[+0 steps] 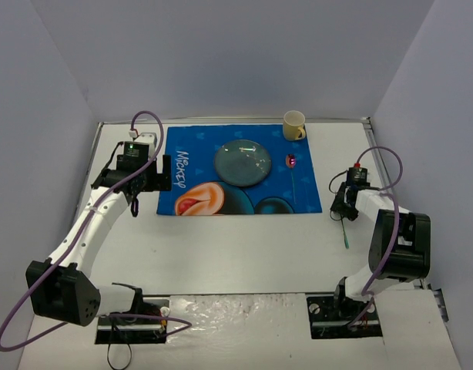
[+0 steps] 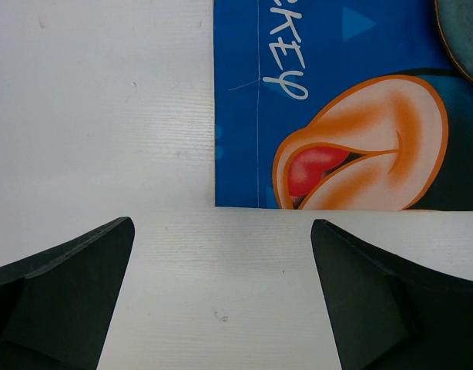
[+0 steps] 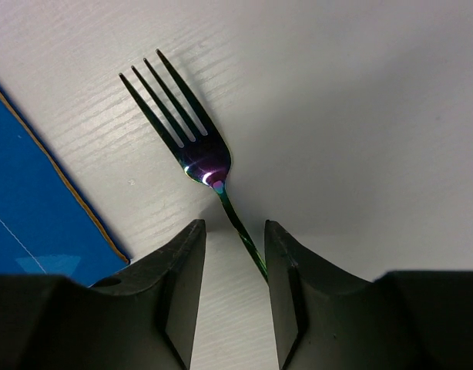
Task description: Set the dinner table for one person
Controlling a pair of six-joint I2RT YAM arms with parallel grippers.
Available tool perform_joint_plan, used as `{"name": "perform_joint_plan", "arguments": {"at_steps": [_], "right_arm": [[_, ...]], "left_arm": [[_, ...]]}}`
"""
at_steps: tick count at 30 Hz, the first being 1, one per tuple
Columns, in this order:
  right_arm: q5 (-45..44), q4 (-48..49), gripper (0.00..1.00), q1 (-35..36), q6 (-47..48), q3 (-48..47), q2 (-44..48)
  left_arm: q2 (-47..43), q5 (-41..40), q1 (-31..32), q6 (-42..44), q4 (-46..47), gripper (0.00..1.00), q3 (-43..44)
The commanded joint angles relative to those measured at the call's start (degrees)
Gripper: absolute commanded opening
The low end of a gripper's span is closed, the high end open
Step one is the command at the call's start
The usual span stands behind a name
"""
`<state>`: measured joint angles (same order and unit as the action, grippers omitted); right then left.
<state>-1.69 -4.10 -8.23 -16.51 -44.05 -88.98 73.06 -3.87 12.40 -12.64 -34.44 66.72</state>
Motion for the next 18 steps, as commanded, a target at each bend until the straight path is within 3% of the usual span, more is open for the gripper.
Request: {"name": "perform_joint_plan", "arguments": {"at_steps": [1,11,18], "right_arm": [[0.45,1.11,0.28,-0.21,-0.33,-0.08,-0.99],[-0.28,1.07,0.02,-0.25,-0.46,-0.2,-0.72],[-5.04,-1.75,0.0,2.29,-0.11,-3.12,5.7]], "left_arm": [[-1.95,0.11,-0.36,-0.19,1.74,0.97,1.02],[-1.91,0.31,-0.36,-0.28,1.83,0.97,0.96],[-1.55,0.67,-0.31,-0.49,1.96,0.97,0.87]]}}
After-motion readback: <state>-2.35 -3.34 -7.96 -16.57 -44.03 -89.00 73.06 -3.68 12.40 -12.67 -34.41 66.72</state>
